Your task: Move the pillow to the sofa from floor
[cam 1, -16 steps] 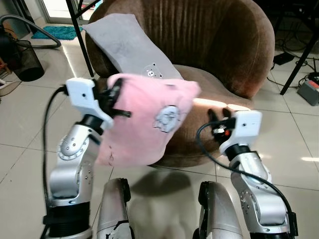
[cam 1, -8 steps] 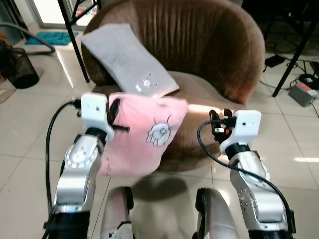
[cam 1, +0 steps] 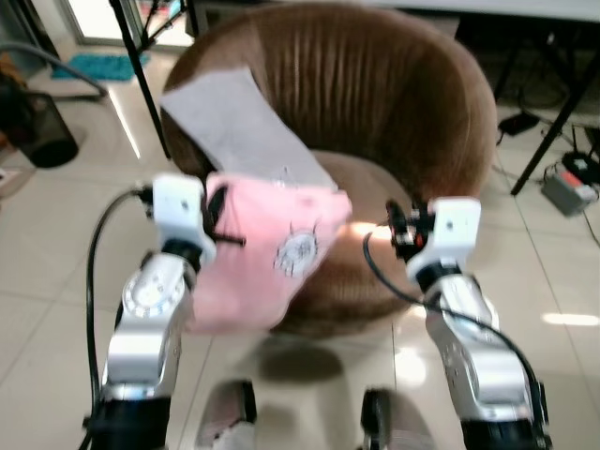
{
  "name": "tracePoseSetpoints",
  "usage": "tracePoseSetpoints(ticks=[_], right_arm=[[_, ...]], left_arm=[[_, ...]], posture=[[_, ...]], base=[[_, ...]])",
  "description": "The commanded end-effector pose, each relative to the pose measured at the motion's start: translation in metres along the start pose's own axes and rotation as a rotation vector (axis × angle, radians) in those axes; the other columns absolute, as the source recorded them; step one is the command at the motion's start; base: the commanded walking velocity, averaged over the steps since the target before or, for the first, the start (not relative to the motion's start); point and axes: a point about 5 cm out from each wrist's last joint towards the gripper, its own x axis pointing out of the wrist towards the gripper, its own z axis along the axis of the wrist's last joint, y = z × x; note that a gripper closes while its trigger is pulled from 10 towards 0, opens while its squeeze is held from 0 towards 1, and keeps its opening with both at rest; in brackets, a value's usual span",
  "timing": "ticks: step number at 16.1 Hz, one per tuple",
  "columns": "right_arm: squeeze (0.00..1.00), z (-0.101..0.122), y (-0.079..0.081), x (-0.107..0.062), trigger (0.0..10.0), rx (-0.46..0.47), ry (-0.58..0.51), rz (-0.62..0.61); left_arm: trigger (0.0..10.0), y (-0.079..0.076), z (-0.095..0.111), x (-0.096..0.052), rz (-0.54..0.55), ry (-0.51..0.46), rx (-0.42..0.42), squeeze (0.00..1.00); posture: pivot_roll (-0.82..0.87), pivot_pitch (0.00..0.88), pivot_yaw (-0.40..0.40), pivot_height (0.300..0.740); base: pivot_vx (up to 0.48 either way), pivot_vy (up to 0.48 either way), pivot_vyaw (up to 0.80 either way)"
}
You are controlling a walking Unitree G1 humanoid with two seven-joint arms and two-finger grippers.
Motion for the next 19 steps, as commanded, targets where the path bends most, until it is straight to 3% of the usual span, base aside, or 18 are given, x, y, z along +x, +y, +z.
tracePoseSetpoints(ticks=[1, 3, 9, 11, 12, 17, 19], right_arm=[[0.0, -0.001, 0.002, 0.002, 10.0, 0.011, 0.002, 0.015], [0.0, -0.001, 0.004, 0.003, 10.0, 0.011, 0.002, 0.022], [0.0, -0.019, 0.002, -0.001, 10.0, 0.073, 0.066, 0.018], [0.0, -0.028, 0.001, -0.004, 10.0, 0.058, 0.11, 0.028], [0.0, -0.042, 0.003, -0.008, 10.0, -0.008, 0.176, 0.055], [0.0, -0.044, 0.005, -0.011, 10.0, -0.036, 0.164, 0.104], [0.0, -0.044, 0.006, -0.01, 10.0, -0.045, 0.163, 0.113]], left_arm=[[10.0, 0.001, 0.02, 0.001, -0.003, -0.09, 0.036, 0.0], [10.0, 0.003, 0.012, -0.003, 0.0, -0.065, 0.06, 0.0], [10.0, 0.008, -0.011, -0.01, 0.026, 0.008, 0.084, 0.0], [10.0, 0.008, -0.017, -0.009, 0.035, 0.021, 0.094, 0.0], [10.0, 0.008, -0.024, -0.009, 0.034, 0.036, 0.117, 0.0], [10.0, 0.002, -0.031, -0.006, 0.019, 0.043, 0.127, 0.0], [10.0, -0.001, -0.031, -0.004, 0.015, 0.039, 0.132, 0.0]], posture=[[0.03, 0.0, -0.011, 0.716], [0.04, 0.0, -0.009, 0.74], [0.04, 0.0, -0.013, 0.74], [0.04, 0.0, -0.012, 0.74], [0.03, 0.0, -0.009, 0.74], [0.02, 0.0, -0.001, 0.74], [0.02, 0.0, -0.006, 0.74]], base=[[0.0, 0.0, 0.0], [0.0, 0.0, 0.0], [0.0, 0.0, 0.0], [0.0, 0.0, 0.0], [0.0, 0.0, 0.0], [0.0, -0.115, 0.0], [0.0, -0.424, 0.77]])
